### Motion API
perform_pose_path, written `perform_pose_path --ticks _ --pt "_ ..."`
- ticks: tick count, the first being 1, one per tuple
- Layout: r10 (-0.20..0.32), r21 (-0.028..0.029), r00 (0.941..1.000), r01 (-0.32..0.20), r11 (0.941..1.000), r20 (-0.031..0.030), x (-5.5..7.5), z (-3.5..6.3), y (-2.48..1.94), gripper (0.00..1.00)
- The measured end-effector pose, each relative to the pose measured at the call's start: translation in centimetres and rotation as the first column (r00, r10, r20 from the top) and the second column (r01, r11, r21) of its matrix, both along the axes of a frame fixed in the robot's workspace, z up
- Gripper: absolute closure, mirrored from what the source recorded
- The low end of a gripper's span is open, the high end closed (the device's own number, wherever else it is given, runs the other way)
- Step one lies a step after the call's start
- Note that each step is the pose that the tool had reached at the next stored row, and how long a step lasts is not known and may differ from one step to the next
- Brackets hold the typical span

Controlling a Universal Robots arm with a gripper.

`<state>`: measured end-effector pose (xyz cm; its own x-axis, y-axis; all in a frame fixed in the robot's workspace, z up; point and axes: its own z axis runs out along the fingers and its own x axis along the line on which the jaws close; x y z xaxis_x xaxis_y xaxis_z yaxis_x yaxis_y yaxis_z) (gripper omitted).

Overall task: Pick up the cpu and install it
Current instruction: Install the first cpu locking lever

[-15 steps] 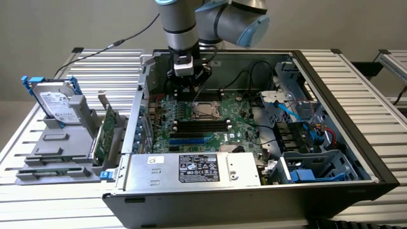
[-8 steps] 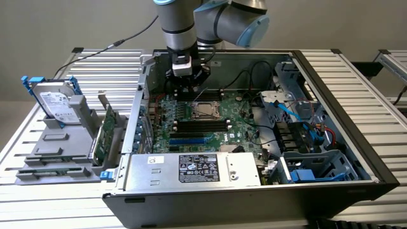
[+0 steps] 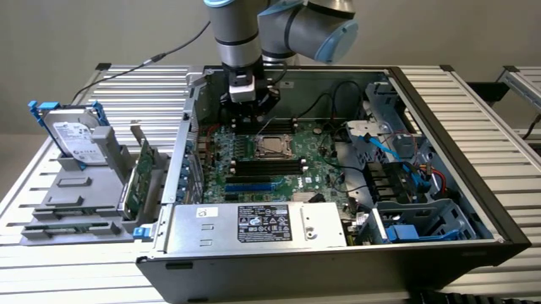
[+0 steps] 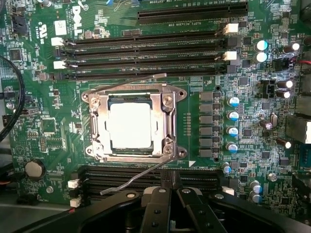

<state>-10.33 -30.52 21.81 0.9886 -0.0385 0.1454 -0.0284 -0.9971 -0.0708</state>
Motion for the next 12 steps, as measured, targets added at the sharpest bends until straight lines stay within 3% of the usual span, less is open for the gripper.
perform_pose_path --ticks 4,12 --pt "0.000 0.0000 1.0000 0.000 1.0000 0.0000 0.00 0.00 -0.39 0.89" --pt "0.000 0.0005 1.0000 0.000 1.0000 0.0001 0.00 -0.07 -0.42 0.89"
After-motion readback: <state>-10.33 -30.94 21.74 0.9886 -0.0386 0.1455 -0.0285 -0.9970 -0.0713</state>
